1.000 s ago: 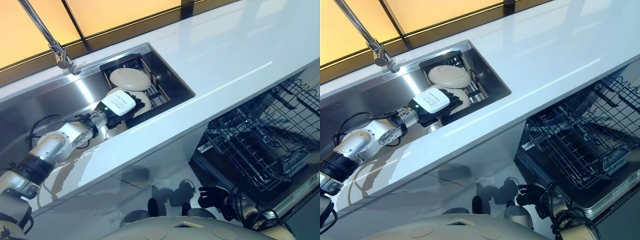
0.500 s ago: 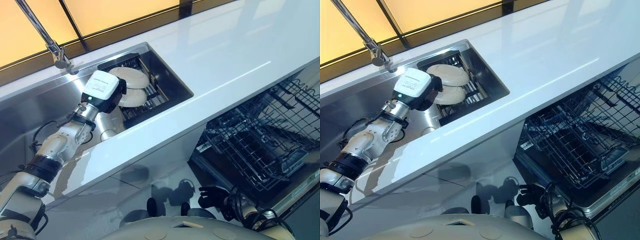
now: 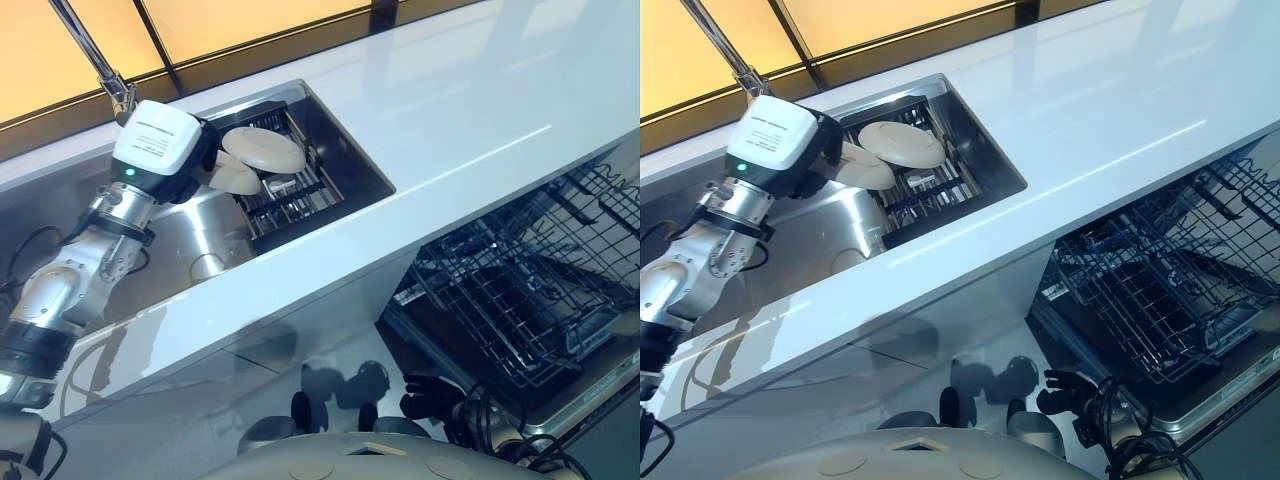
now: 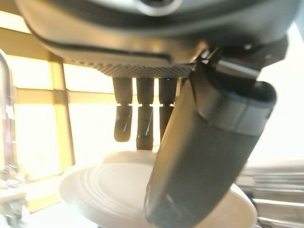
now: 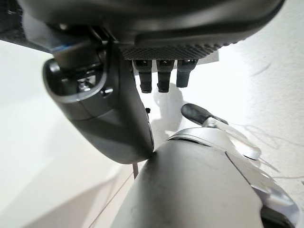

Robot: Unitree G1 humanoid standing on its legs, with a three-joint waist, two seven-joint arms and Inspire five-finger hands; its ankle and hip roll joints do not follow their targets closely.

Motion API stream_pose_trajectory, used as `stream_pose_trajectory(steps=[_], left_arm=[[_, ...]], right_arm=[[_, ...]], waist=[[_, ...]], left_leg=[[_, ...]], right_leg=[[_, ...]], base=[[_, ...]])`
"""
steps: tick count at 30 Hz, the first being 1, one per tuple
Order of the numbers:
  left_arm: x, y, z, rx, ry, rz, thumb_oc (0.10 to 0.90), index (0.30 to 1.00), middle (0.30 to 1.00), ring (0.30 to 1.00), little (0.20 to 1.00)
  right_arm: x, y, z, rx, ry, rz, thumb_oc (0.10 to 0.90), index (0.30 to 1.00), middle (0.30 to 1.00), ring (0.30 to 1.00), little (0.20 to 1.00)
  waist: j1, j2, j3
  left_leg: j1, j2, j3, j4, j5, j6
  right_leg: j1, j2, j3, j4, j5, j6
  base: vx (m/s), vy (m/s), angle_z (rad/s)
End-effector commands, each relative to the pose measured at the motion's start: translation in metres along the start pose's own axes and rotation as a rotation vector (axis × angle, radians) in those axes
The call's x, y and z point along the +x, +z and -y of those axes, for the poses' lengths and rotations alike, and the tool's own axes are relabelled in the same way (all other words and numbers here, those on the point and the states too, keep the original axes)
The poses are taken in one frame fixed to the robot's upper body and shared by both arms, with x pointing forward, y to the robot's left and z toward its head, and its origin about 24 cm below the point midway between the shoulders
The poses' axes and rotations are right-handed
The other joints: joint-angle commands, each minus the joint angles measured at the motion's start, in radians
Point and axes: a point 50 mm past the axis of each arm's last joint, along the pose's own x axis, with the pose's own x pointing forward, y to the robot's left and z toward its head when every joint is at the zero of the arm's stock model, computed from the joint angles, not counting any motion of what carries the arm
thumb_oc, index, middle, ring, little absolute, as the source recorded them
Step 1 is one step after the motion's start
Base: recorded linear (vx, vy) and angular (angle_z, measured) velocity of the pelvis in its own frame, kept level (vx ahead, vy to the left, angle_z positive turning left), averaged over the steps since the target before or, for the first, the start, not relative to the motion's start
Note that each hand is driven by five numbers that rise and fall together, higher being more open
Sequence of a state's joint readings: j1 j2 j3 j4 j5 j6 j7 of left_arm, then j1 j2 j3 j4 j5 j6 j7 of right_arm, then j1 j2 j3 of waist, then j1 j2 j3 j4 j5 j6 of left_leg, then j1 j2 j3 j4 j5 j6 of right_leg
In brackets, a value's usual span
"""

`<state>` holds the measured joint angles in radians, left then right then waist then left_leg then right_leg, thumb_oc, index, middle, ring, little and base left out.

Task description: Pick up plates and place into dishwasher.

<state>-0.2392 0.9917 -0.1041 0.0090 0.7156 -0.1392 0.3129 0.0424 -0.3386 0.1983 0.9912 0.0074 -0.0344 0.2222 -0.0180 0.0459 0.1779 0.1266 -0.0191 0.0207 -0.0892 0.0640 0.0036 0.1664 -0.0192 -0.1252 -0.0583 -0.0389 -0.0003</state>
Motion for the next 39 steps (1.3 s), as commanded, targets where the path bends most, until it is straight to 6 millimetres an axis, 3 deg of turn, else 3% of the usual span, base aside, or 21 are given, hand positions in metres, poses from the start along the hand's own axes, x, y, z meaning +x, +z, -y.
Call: stream_pose_trajectory(steps=[1, 2, 3, 7, 16, 18, 25, 29, 33, 39], left_arm=[[0.014, -0.022, -0.075, 0.043, 0.386, -0.031, 0.1, 0.3, 0.3, 0.3, 0.2], [0.012, -0.022, -0.076, 0.034, 0.407, -0.033, 0.1, 0.3, 0.3, 0.3, 0.2], [0.009, -0.022, -0.077, 0.013, 0.453, -0.04, 0.1, 0.3, 0.3, 0.3, 0.2], [0.004, -0.021, -0.08, -0.032, 0.579, -0.052, 0.1, 0.3, 0.3, 0.3, 0.2], [0.002, -0.019, -0.087, -0.054, 0.681, -0.069, 0.1, 0.3, 0.3, 0.3, 0.2], [-0.001, -0.02, -0.085, -0.055, 0.691, -0.076, 0.1, 0.3, 0.3, 0.3, 0.2], [-0.016, -0.019, -0.086, -0.05, 0.717, -0.106, 0.1, 0.3, 0.3, 0.3, 0.2], [-0.014, -0.016, -0.089, -0.054, 0.711, -0.102, 0.1, 0.3, 0.3, 0.3, 0.2], [-0.006, -0.01, -0.094, -0.07, 0.706, -0.075, 0.1, 0.3, 0.3, 0.3, 0.2], [0.008, 0.0, -0.101, -0.106, 0.693, -0.003, 0.1, 0.3, 0.3, 0.3, 0.2]], right_arm=[[-0.007, 0.058, 0.017, 0.083, -0.058, 0.286, 0.8, 0.9, 0.9, 0.9, 0.9], [-0.01, 0.068, 0.015, 0.11, -0.051, 0.344, 0.8, 0.9, 0.9, 0.9, 0.9], [-0.019, 0.092, 0.009, 0.165, -0.039, 0.485, 0.8, 0.9, 0.9, 0.9, 0.9], [-0.046, 0.135, 0.0, 0.373, -0.004, 0.79, 0.8, 0.9, 0.9, 0.9, 0.9], [-0.083, 0.165, -0.009, 0.572, 0.108, 1.03, 0.8, 0.9, 0.9, 0.9, 0.9], [-0.092, 0.169, -0.002, 0.604, 0.047, 1.073, 0.8, 0.9, 0.9, 0.9, 0.9], [-0.143, 0.172, 0.046, 0.712, -0.508, 1.3, 0.8, 0.9, 0.9, 0.9, 0.9], [-0.172, 0.183, 0.058, 0.67, -0.708, 1.47, 0.8, 0.9, 0.9, 0.9, 0.9], [-0.212, 0.21, 0.06, 0.473, -0.824, 1.73, 0.8, 0.9, 0.9, 0.9, 0.9], [-0.246, 0.245, 0.055, 0.082, -0.587, 1.879, 0.8, 0.9, 0.9, 0.9, 0.9]], waist=[[-0.001, 0.001, -0.035], [-0.004, 0.0, -0.035], [-0.014, 0.0, -0.036], [-0.047, 0.002, -0.044], [-0.09, 0.01, -0.065], [-0.097, 0.011, -0.068], [-0.124, 0.024, -0.075], [-0.126, 0.032, -0.076], [-0.117, 0.034, -0.081], [-0.093, 0.019, -0.089]], left_leg=[[0.002, -0.07, -0.003, 0.047, -0.135, 0.024], [0.002, -0.069, -0.004, 0.046, -0.135, 0.024], [0.004, -0.069, -0.004, 0.043, -0.136, 0.025], [0.012, -0.067, 0.008, 0.03, -0.136, 0.028], [0.022, -0.065, 0.052, 0.015, -0.139, 0.032], [0.022, -0.066, 0.06, 0.014, -0.139, 0.031], [0.023, -0.067, 0.089, 0.007, -0.138, 0.038], [0.024, -0.069, 0.093, 0.006, -0.138, 0.041], [0.023, -0.07, 0.092, 0.007, -0.135, 0.038], [0.015, -0.072, 0.085, 0.01, -0.134, 0.032]], right_leg=[[-0.071, 0.012, 0.004, 0.134, -0.068, 0.069], [-0.071, 0.012, 0.005, 0.136, -0.068, 0.069], [-0.074, 0.012, 0.008, 0.138, -0.069, 0.069], [-0.084, 0.012, 0.024, 0.141, -0.068, 0.078], [-0.095, 0.011, 0.054, 0.13, -0.058, 0.092], [-0.098, 0.012, 0.061, 0.128, -0.057, 0.093], [-0.111, 0.017, 0.089, 0.124, -0.047, 0.096], [-0.112, 0.019, 0.097, 0.122, -0.042, 0.095], [-0.11, 0.02, 0.096, 0.119, -0.037, 0.095], [-0.11, 0.017, 0.084, 0.115, -0.034, 0.097]], base=[[0.0, 0.0, 0.0], [0.0, 0.0, 0.0], [0.0, 0.0, 0.0], [0.0, 0.0, -0.01], [0.0, 0.017, -0.11], [-0.01, 0.017, -0.12], [-0.02, 0.033, -0.18], [-0.01, 0.019, -0.16], [0.0, -0.002, -0.12], [-0.01, -0.028, -0.03]])
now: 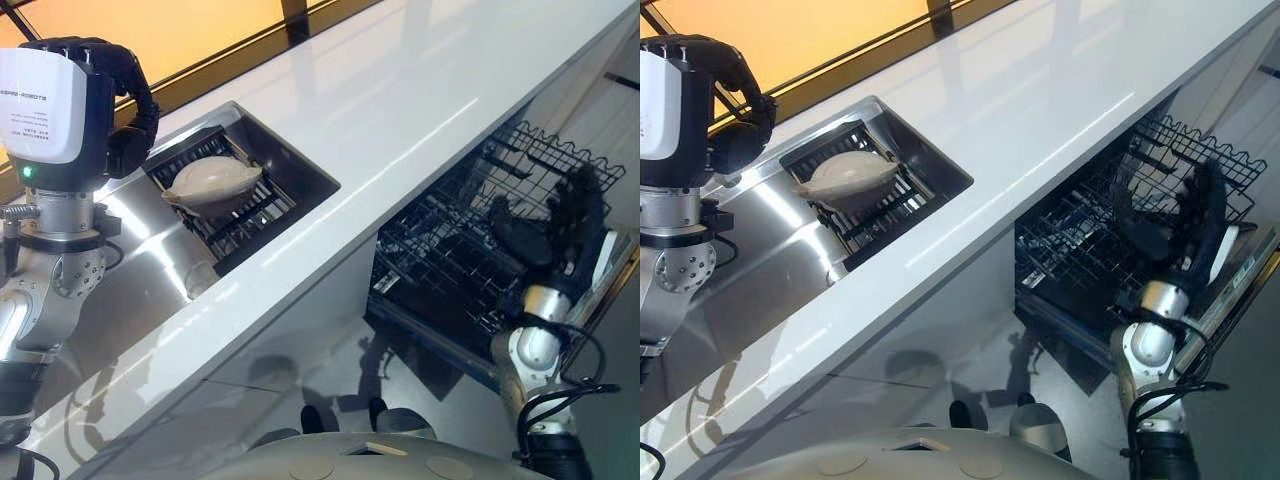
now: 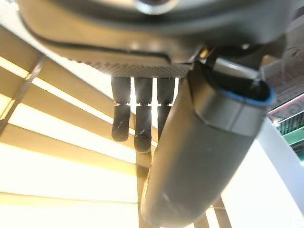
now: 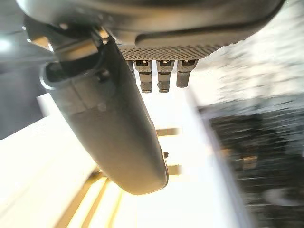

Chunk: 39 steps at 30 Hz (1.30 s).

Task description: Pick up plates and place into dishwasher.

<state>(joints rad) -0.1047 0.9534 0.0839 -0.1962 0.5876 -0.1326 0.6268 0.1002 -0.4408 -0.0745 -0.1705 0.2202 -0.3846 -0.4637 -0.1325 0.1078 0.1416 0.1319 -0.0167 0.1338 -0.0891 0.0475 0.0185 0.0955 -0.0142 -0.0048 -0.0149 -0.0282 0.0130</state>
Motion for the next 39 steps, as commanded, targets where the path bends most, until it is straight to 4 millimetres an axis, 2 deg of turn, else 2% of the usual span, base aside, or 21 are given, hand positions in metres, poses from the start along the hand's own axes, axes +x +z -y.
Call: stream_pose_trajectory(steps=[1, 3, 7, 9, 10, 11, 12, 13, 14, 20, 21, 24, 27, 32, 36, 39], left_arm=[[0.048, 0.007, -0.032, -0.012, 0.206, 0.08, 0.1, 0.3, 0.3, 0.3, 0.2], [0.052, 0.013, -0.031, -0.04, 0.197, 0.113, 0.1, 0.3, 0.3, 0.3, 0.2], [0.057, 0.025, -0.024, -0.099, 0.166, 0.167, 0.105, 0.305, 0.305, 0.305, 0.205], [0.058, 0.029, -0.019, -0.136, 0.134, 0.166, 0.218, 0.401, 0.401, 0.401, 0.318], [0.059, 0.03, -0.018, -0.145, 0.125, 0.164, 0.245, 0.425, 0.425, 0.425, 0.345], [0.058, 0.031, -0.012, -0.182, 0.081, 0.147, 0.413, 0.568, 0.568, 0.568, 0.513], [0.057, 0.032, -0.012, -0.185, 0.075, 0.146, 0.446, 0.596, 0.596, 0.596, 0.546], [0.055, 0.032, -0.006, -0.226, 0.029, 0.125, 0.718, 0.829, 0.829, 0.829, 0.818], [0.053, 0.032, -0.003, -0.241, 0.001, 0.114, 0.8, 0.9, 0.9, 0.9, 0.9], [0.04, 0.031, 0.019, -0.289, -0.178, 0.059, 0.8, 0.9, 0.9, 0.9, 0.9], [0.036, 0.028, 0.022, -0.299, -0.226, 0.032, 0.8, 0.9, 0.9, 0.9, 0.9], [0.027, 0.018, 0.024, -0.3, -0.266, -0.026, 0.8, 0.9, 0.9, 0.9, 0.9], [0.017, 0.007, 0.021, -0.291, -0.276, -0.092, 0.8, 0.9, 0.9, 0.9, 0.9], [0.006, -0.017, 0.019, -0.259, -0.3, -0.223, 0.8, 0.9, 0.9, 0.9, 0.9], [0.009, -0.03, 0.023, -0.244, -0.333, -0.294, 0.8, 0.9, 0.9, 0.9, 0.9], [0.013, -0.036, 0.027, -0.251, -0.368, -0.339, 0.8, 0.9, 0.9, 0.9, 0.9]], right_arm=[[0.033, 0.071, -0.035, 0.088, 0.378, 0.364, 0.8, 0.9, 0.9, 0.9, 0.9], [0.039, 0.077, -0.045, 0.076, 0.555, 0.342, 0.8, 0.9, 0.9, 0.9, 0.9], [0.05, 0.083, -0.059, 0.058, 0.677, 0.31, 0.8, 0.9, 0.9, 0.9, 0.9], [0.053, 0.079, -0.065, 0.047, 0.711, 0.274, 0.8, 0.9, 0.9, 0.9, 0.9], [0.053, 0.078, -0.066, 0.042, 0.714, 0.268, 0.8, 0.9, 0.9, 0.9, 0.9], [0.052, 0.075, -0.069, 0.026, 0.721, 0.253, 0.8, 0.9, 0.9, 0.9, 0.9], [0.052, 0.075, -0.069, 0.024, 0.722, 0.252, 0.8, 0.9, 0.9, 0.9, 0.9], [0.051, 0.071, -0.07, 0.019, 0.733, 0.232, 0.8, 0.9, 0.9, 0.9, 0.9], [0.05, 0.069, -0.071, 0.024, 0.737, 0.218, 0.8, 0.9, 0.9, 0.9, 0.9], [0.043, 0.046, -0.069, 0.005, 0.707, 0.099, 0.8, 0.9, 0.9, 0.9, 0.9], [0.04, 0.036, -0.064, 0.013, 0.644, 0.054, 0.8, 0.9, 0.9, 0.9, 0.9], [0.038, 0.025, -0.045, -0.025, 0.387, 0.062, 0.8, 0.9, 0.9, 0.9, 0.9], [0.03, 0.027, -0.024, -0.118, 0.143, 0.163, 0.8, 0.9, 0.9, 0.9, 0.9], [0.022, 0.029, 0.018, -0.105, -0.215, 0.265, 0.8, 0.9, 0.9, 0.9, 0.9], [0.018, 0.018, 0.032, -0.065, -0.347, 0.202, 0.8, 0.9, 0.9, 0.9, 0.9], [0.012, 0.004, 0.033, -0.055, -0.339, 0.112, 0.8, 0.9, 0.9, 0.9, 0.9]], waist=[[0.028, -0.048, -0.055], [0.04, -0.061, -0.061], [0.061, -0.079, -0.072], [0.067, -0.085, -0.075], [0.069, -0.086, -0.075], [0.072, -0.088, -0.076], [0.072, -0.088, -0.077], [0.075, -0.089, -0.077], [0.076, -0.09, -0.076], [0.079, -0.09, -0.07], [0.076, -0.087, -0.069], [0.065, -0.08, -0.066], [0.048, -0.068, -0.063], [0.012, -0.047, -0.059], [-0.01, -0.036, -0.06], [-0.023, -0.032, -0.061]], left_leg=[[0.008, -0.075, -0.03, 0.011, -0.117, 0.016], [0.003, -0.075, -0.033, 0.01, -0.115, 0.014], [-0.003, -0.074, -0.043, 0.009, -0.112, 0.009], [-0.004, -0.073, -0.047, 0.008, -0.11, 0.008], [-0.004, -0.072, -0.048, 0.008, -0.109, 0.008], [-0.004, -0.071, -0.05, 0.007, -0.108, 0.008], [-0.004, -0.071, -0.05, 0.007, -0.108, 0.008], [-0.004, -0.07, -0.051, 0.006, -0.108, 0.008], [-0.004, -0.07, -0.053, 0.006, -0.106, 0.008], [-0.006, -0.071, -0.058, 0.006, -0.104, 0.012], [-0.004, -0.071, -0.055, 0.005, -0.103, 0.013], [-0.002, -0.068, -0.045, 0.005, -0.104, 0.012], [0.002, -0.066, -0.034, 0.004, -0.104, 0.015], [0.007, -0.069, -0.008, 0.006, -0.111, 0.022], [0.008, -0.07, 0.01, 0.008, -0.114, 0.023], [0.01, -0.07, 0.019, 0.009, -0.114, 0.023]], right_leg=[[-0.038, 0.011, -0.04, 0.071, -0.044, 0.084], [-0.038, 0.008, -0.051, 0.067, -0.043, 0.083], [-0.035, 0.008, -0.068, 0.062, -0.04, 0.079], [-0.032, 0.007, -0.074, 0.059, -0.038, 0.079], [-0.032, 0.007, -0.075, 0.058, -0.037, 0.079], [-0.031, 0.007, -0.078, 0.055, -0.036, 0.078], [-0.031, 0.007, -0.078, 0.055, -0.036, 0.078], [-0.029, 0.007, -0.081, 0.053, -0.034, 0.079], [-0.029, 0.007, -0.081, 0.052, -0.033, 0.079], [-0.026, 0.009, -0.082, 0.047, -0.03, 0.077], [-0.025, 0.01, -0.082, 0.044, -0.029, 0.078], [-0.025, 0.012, -0.077, 0.043, -0.027, 0.08], [-0.027, 0.015, -0.068, 0.042, -0.025, 0.083], [-0.037, 0.021, -0.037, 0.047, -0.023, 0.088], [-0.044, 0.021, -0.023, 0.049, -0.022, 0.093], [-0.048, 0.021, -0.016, 0.049, -0.02, 0.096]], base=[[-0.01, -0.04, 0.0], [-0.02, -0.055, 0.0], [0.0, -0.054, 0.06], [0.02, -0.031, 0.07], [0.01, -0.021, 0.12], [0.01, -0.013, 0.14], [0.01, -0.017, 0.16], [0.01, -0.011, 0.09], [0.01, -0.015, 0.07], [0.0, -0.004, 0.02], [0.0, 0.0, 0.0], [0.0, 0.0, 0.0], [0.0, 0.012, -0.01], [0.0, 0.045, -0.08], [0.0, 0.039, -0.19], [0.0, 0.024, -0.17]])
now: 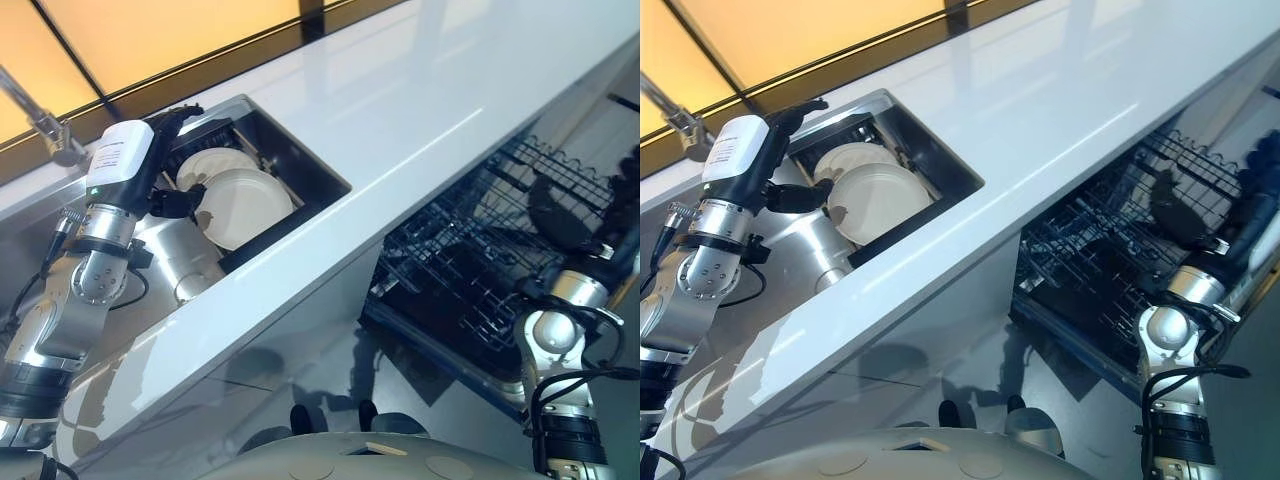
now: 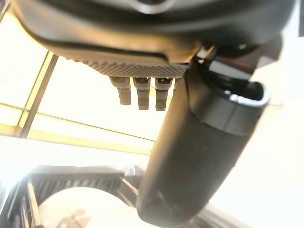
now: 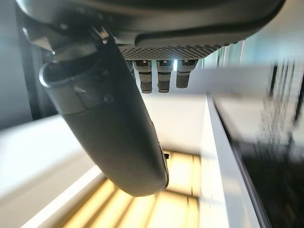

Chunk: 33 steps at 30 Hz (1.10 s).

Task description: Pick up plates and place into dishwasher.

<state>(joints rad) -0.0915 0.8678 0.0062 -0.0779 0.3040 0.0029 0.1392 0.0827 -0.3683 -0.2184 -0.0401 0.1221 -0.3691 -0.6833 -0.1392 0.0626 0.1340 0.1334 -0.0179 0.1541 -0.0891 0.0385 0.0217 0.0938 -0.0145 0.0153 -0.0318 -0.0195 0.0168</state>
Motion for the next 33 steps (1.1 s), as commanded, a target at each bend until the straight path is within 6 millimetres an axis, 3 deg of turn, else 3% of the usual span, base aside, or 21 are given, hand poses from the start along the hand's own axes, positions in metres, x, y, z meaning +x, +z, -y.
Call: stream_pose_trajectory(steps=[1, 9, 18, 25, 33], left_arm=[[0.03, 0.01, -0.056, -0.006, 0.197, 0.029, 0.8, 0.9, 0.9, 0.9, 0.9], [0.06, 0.002, -0.052, -0.147, 0.018, -0.103, 0.8, 0.9, 0.9, 0.9, 0.9], [0.093, -0.014, -0.061, -0.079, -0.131, -0.327, 0.8, 0.9, 0.9, 0.9, 0.9], [0.093, -0.032, -0.052, -0.135, -0.243, -0.426, 0.8, 0.9, 0.9, 0.9, 0.9], [0.07, -0.061, -0.024, -0.181, -0.437, -0.591, 0.8, 0.9, 0.9, 0.9, 0.9]], right_arm=[[0.011, 0.022, -0.008, 0.111, 0.029, 0.116, 0.8, 0.9, 0.9, 0.9, 0.9], [-0.007, -0.003, -0.025, 0.098, 0.25, -0.048, 0.8, 0.9, 0.9, 0.9, 0.9], [-0.03, -0.016, -0.046, 0.107, 0.492, -0.18, 0.8, 0.9, 0.9, 0.9, 0.9], [-0.036, -0.018, -0.047, 0.094, 0.521, -0.205, 0.8, 0.9, 0.9, 0.9, 0.9], [-0.031, -0.016, -0.04, 0.074, 0.503, -0.184, 0.8, 0.9, 0.9, 0.9, 0.9]], waist=[[-0.019, 0.013, -0.054], [-0.064, 0.027, -0.06], [-0.111, 0.055, -0.053], [-0.127, 0.068, -0.037], [-0.133, 0.082, -0.01]], left_leg=[[0.008, -0.068, 0.002, 0.009, -0.105, 0.02], [0.01, -0.063, 0.033, 0.004, -0.108, 0.019], [0.003, -0.063, 0.073, 0.002, -0.108, 0.02], [-0.001, -0.065, 0.087, 0.003, -0.107, 0.02], [-0.014, -0.074, 0.083, 0.005, -0.105, 0.022]], right_leg=[[-0.047, 0.021, -0.035, 0.065, -0.027, 0.093], [-0.062, 0.024, -0.013, 0.074, -0.03, 0.103], [-0.088, 0.024, 0.008, 0.083, -0.024, 0.112], [-0.094, 0.025, 0.016, 0.08, -0.024, 0.115], [-0.105, 0.027, 0.024, 0.076, -0.023, 0.112]], base=[[0.01, 0.015, -0.24], [0.03, 0.017, -0.11], [0.04, 0.002, -0.04], [0.04, -0.002, -0.05], [0.02, 0.023, -0.04]])
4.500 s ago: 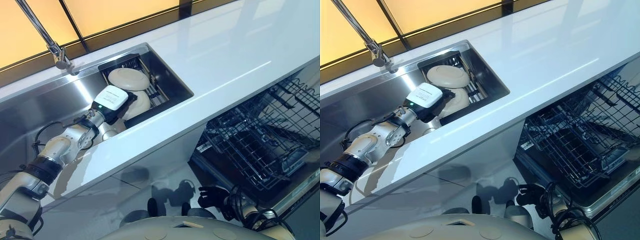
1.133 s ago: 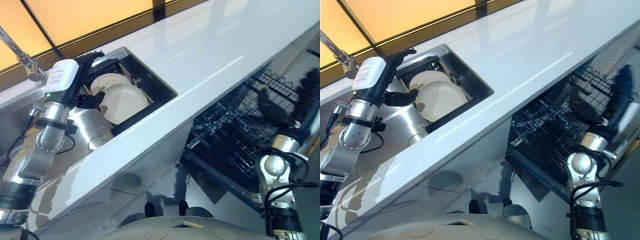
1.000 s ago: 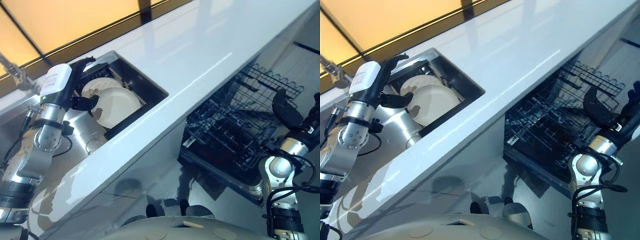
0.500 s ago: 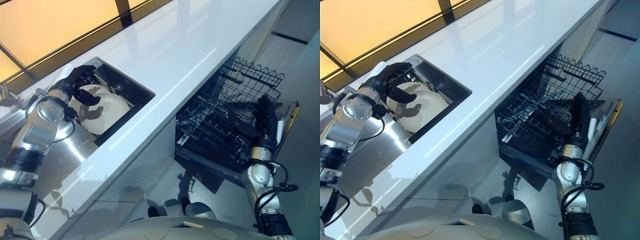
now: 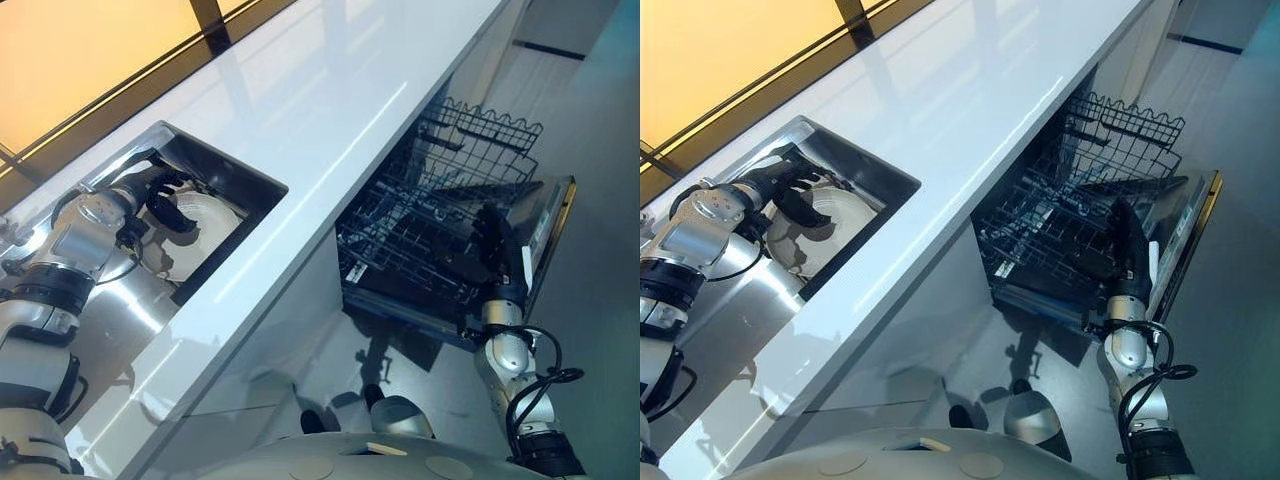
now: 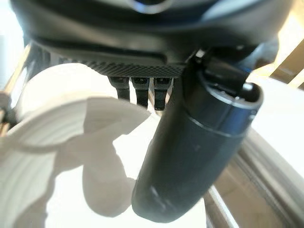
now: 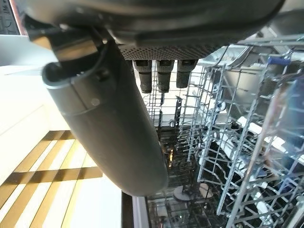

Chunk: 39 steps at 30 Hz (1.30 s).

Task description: Pick up plates and place into dishwasher.

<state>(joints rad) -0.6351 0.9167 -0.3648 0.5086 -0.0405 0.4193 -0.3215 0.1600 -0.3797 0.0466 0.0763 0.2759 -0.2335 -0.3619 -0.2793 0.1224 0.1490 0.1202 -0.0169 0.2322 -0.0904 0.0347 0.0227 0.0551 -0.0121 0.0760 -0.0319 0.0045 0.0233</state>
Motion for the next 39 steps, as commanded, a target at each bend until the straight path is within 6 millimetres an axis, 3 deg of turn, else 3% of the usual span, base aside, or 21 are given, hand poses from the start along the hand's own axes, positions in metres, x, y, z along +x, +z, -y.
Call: stream_pose_trajectory(steps=[1, 2, 3, 5, 7, 11, 16, 21, 25, 31, 36, 39], left_arm=[[-0.014, -0.002, -0.046, 0.039, 0.078, -0.069, 0.8, 0.9, 0.9, 0.9, 0.9], [-0.014, -0.008, -0.042, 0.037, 0.039, -0.096, 0.8, 0.9, 0.9, 0.9, 0.9], [-0.013, -0.017, -0.036, 0.032, -0.011, -0.136, 0.545, 0.681, 0.681, 0.681, 0.645], [-0.014, -0.028, -0.028, 0.019, -0.079, -0.175, 0.407, 0.564, 0.564, 0.564, 0.507], [-0.014, -0.036, -0.02, 0.004, -0.135, -0.197, 0.103, 0.302, 0.302, 0.302, 0.203], [-0.013, -0.045, -0.003, -0.055, -0.223, -0.202, 0.1, 0.3, 0.3, 0.3, 0.2], [-0.011, -0.034, 0.004, -0.151, -0.203, -0.094, 0.1, 0.3, 0.3, 0.3, 0.2], [-0.017, 0.001, -0.011, -0.29, -0.053, 0.123, 0.1, 0.3, 0.3, 0.3, 0.2], [-0.024, 0.009, -0.03, -0.242, 0.114, 0.182, 0.1, 0.3, 0.3, 0.3, 0.2], [-0.047, 0.028, -0.067, -0.128, 0.335, 0.311, 0.1, 0.3, 0.3, 0.3, 0.2], [-0.085, 0.064, -0.098, -0.069, 0.638, 0.538, 0.1, 0.3, 0.3, 0.3, 0.2], [-0.105, 0.079, -0.101, -0.014, 0.782, 0.66, 0.1, 0.3, 0.3, 0.3, 0.2]], right_arm=[[0.016, 0.051, 0.006, 0.028, 0.014, 0.258, 0.8, 0.9, 0.9, 0.9, 0.9], [0.016, 0.051, 0.007, 0.028, 0.012, 0.258, 0.8, 0.9, 0.9, 0.9, 0.9], [0.017, 0.052, 0.008, 0.026, 0.009, 0.259, 0.8, 0.9, 0.9, 0.9, 0.9], [0.017, 0.051, 0.008, 0.026, 0.006, 0.258, 0.8, 0.9, 0.9, 0.9, 0.9], [0.017, 0.051, 0.009, 0.024, 0.002, 0.257, 0.8, 0.9, 0.9, 0.9, 0.9], [0.016, 0.051, 0.01, 0.024, 0.001, 0.259, 0.8, 0.9, 0.9, 0.9, 0.9], [0.015, 0.052, 0.01, 0.027, 0.0, 0.271, 0.8, 0.9, 0.9, 0.9, 0.9], [0.014, 0.061, 0.013, 0.041, -0.027, 0.337, 0.8, 0.9, 0.9, 0.9, 0.9], [0.016, 0.074, 0.017, 0.049, -0.058, 0.411, 0.8, 0.9, 0.9, 0.9, 0.9], [0.021, 0.106, 0.025, 0.038, -0.107, 0.571, 0.8, 0.9, 0.9, 0.9, 0.9], [0.017, 0.162, 0.028, -0.002, -0.127, 0.889, 0.8, 0.9, 0.9, 0.9, 0.9], [0.009, 0.191, 0.019, -0.063, -0.087, 1.083, 0.8, 0.9, 0.9, 0.9, 0.9]], waist=[[0.007, 0.024, -0.023], [0.008, 0.025, -0.02], [0.01, 0.026, -0.018], [0.014, 0.027, -0.014], [0.019, 0.029, -0.01], [0.026, 0.027, -0.01], [0.03, 0.023, -0.016], [0.04, 0.018, -0.023], [0.053, 0.013, -0.031], [0.077, 0.006, -0.046], [0.111, -0.007, -0.06], [0.141, -0.018, -0.068]], left_leg=[[-0.001, -0.076, 0.004, 0.007, -0.101, 0.021], [-0.002, -0.077, 0.004, 0.008, -0.1, 0.022], [-0.004, -0.078, 0.002, 0.009, -0.1, 0.022], [-0.006, -0.078, -0.002, 0.011, -0.099, 0.023], [-0.005, -0.079, -0.005, 0.013, -0.099, 0.024], [-0.004, -0.081, -0.009, 0.017, -0.099, 0.025], [-0.003, -0.081, -0.013, 0.017, -0.097, 0.024], [-0.004, -0.08, -0.019, 0.016, -0.094, 0.021], [-0.004, -0.08, -0.028, 0.016, -0.093, 0.02], [-0.003, -0.081, -0.048, 0.014, -0.093, 0.017], [0.0, -0.082, -0.071, 0.014, -0.096, 0.014], [-0.001, -0.082, -0.084, 0.015, -0.098, 0.012]], right_leg=[[-0.067, 0.025, -0.036, 0.077, -0.048, 0.106], [-0.067, 0.025, -0.036, 0.076, -0.047, 0.105], [-0.068, 0.025, -0.037, 0.075, -0.047, 0.105], [-0.066, 0.025, -0.038, 0.073, -0.046, 0.103], [-0.062, 0.025, -0.041, 0.071, -0.046, 0.102], [-0.054, 0.026, -0.045, 0.068, -0.049, 0.099], [-0.048, 0.026, -0.049, 0.065, -0.051, 0.096], [-0.042, 0.027, -0.055, 0.062, -0.054, 0.092], [-0.038, 0.025, -0.065, 0.063, -0.058, 0.088], [-0.03, 0.022, -0.077, 0.061, -0.064, 0.083], [-0.016, 0.019, -0.091, 0.055, -0.067, 0.077], [-0.01, 0.017, -0.102, 0.053, -0.069, 0.074]], base=[[0.0, 0.0, 0.0], [0.0, 0.0, 0.0], [0.0, 0.0, 0.0], [0.0, 0.004, -0.02], [0.01, 0.005, -0.05], [0.01, -0.002, -0.05], [0.0, 0.0, 0.0], [0.0, 0.0, 0.0], [0.0, 0.0, 0.0], [0.0, 0.002, 0.03], [-0.01, -0.009, 0.1], [-0.02, -0.014, 0.05]])
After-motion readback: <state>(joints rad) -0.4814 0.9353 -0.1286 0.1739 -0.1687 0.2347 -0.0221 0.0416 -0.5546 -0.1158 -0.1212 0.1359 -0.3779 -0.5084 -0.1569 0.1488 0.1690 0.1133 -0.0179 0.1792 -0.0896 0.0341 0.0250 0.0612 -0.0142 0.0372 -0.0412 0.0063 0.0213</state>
